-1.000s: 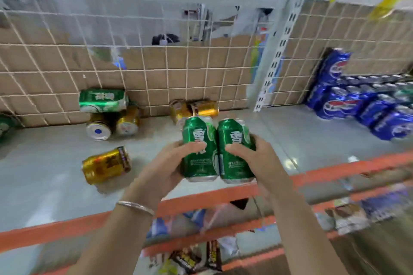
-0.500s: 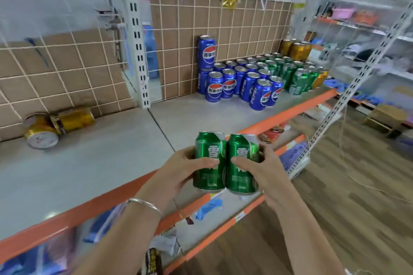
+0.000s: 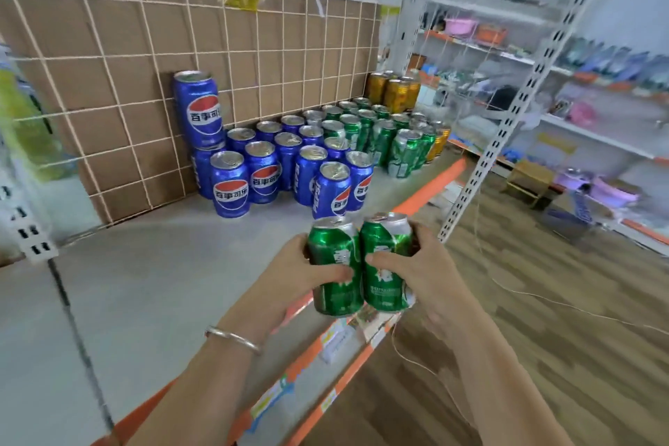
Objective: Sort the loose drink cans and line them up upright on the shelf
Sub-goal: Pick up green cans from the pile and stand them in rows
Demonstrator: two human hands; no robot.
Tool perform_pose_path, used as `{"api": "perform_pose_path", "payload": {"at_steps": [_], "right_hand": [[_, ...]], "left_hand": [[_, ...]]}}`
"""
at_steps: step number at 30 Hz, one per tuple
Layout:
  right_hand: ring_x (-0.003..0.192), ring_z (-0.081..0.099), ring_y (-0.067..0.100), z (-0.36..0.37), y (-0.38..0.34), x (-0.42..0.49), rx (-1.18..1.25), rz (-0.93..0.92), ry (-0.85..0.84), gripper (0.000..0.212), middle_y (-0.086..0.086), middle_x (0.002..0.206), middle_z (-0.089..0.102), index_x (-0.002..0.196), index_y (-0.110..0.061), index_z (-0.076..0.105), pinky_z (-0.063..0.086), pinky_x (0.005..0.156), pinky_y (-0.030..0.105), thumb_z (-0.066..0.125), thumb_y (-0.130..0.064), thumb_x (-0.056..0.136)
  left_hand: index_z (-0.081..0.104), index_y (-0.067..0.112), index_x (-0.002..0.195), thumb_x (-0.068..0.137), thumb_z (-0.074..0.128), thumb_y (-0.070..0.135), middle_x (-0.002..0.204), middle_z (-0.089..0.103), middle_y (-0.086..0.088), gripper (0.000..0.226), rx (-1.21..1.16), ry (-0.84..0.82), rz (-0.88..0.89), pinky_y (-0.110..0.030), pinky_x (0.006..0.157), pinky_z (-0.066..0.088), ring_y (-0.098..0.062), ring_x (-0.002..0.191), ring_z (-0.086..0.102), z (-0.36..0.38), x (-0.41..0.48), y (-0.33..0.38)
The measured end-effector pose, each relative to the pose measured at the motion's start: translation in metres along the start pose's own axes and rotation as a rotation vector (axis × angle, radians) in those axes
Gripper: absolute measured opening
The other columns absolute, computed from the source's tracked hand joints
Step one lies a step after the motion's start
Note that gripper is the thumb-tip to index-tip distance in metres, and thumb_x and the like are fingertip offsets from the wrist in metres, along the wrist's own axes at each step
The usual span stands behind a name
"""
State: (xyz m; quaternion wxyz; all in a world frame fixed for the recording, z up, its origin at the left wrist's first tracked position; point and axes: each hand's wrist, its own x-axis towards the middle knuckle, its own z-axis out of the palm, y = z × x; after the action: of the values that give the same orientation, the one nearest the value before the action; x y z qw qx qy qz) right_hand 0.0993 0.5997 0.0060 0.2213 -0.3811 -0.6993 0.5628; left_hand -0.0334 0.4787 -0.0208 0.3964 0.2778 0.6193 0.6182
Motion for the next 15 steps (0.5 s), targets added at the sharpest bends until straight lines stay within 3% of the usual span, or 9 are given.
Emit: {"api": "perform_pose_path", "payload": {"at_steps": [3, 8, 12, 15], "right_hand": [[0.092, 0.068, 0.021, -0.016, -0.016, 0.044, -0.022, -0.015, 0.013, 0.07, 0.002, 0.105, 0.067, 0.113, -0.024, 0.053, 0.056, 0.082, 0.049, 0.088, -0.025, 0.052], [0.095, 0.067, 0.023, -0.043, -0.039, 0.106, 0.044, -0.033, 0.051, 0.079, 0.002, 0.108, 0.066, 0.119, -0.025, 0.05, 0.055, 0.083, 0.05, 0.087, -0.03, 0.05], [0.09, 0.069, 0.022, -0.066, -0.051, 0.146, 0.089, -0.095, 0.026, 0.059, 0.003, 0.103, 0.069, 0.115, -0.022, 0.053, 0.056, 0.082, 0.05, 0.083, -0.013, 0.065], [0.092, 0.068, 0.022, -0.079, -0.058, 0.182, 0.026, -0.166, 0.001, 0.052, 0.003, 0.104, 0.068, 0.105, -0.026, 0.055, 0.055, 0.083, 0.048, 0.083, -0.011, 0.064]], "left_hand": [[0.064, 0.011, 0.101, 0.063, 0.077, -0.008, 0.094, 0.072, -0.004, 0.044, 0.08, 0.002, 0.048, -0.019, 0.068, 0.051, -0.01, 0.082, 0.068, 0.008, 0.045, 0.022], [0.051, 0.017, 0.113, 0.048, 0.085, 0.02, 0.106, 0.066, -0.001, 0.074, 0.184, 0.036, 0.079, -0.031, 0.084, 0.053, -0.013, 0.095, 0.064, 0.023, 0.115, 0.06], [0.044, 0.02, 0.119, 0.051, 0.085, 0.018, 0.108, 0.064, 0.001, 0.08, 0.24, 0.062, 0.095, -0.037, 0.091, 0.051, -0.015, 0.1, 0.062, 0.037, 0.158, 0.084], [0.037, 0.023, 0.121, 0.062, 0.081, 0.003, 0.108, 0.062, 0.001, 0.077, 0.22, 0.084, 0.124, -0.028, 0.083, 0.052, -0.012, 0.098, 0.061, 0.049, 0.188, 0.095]]}}
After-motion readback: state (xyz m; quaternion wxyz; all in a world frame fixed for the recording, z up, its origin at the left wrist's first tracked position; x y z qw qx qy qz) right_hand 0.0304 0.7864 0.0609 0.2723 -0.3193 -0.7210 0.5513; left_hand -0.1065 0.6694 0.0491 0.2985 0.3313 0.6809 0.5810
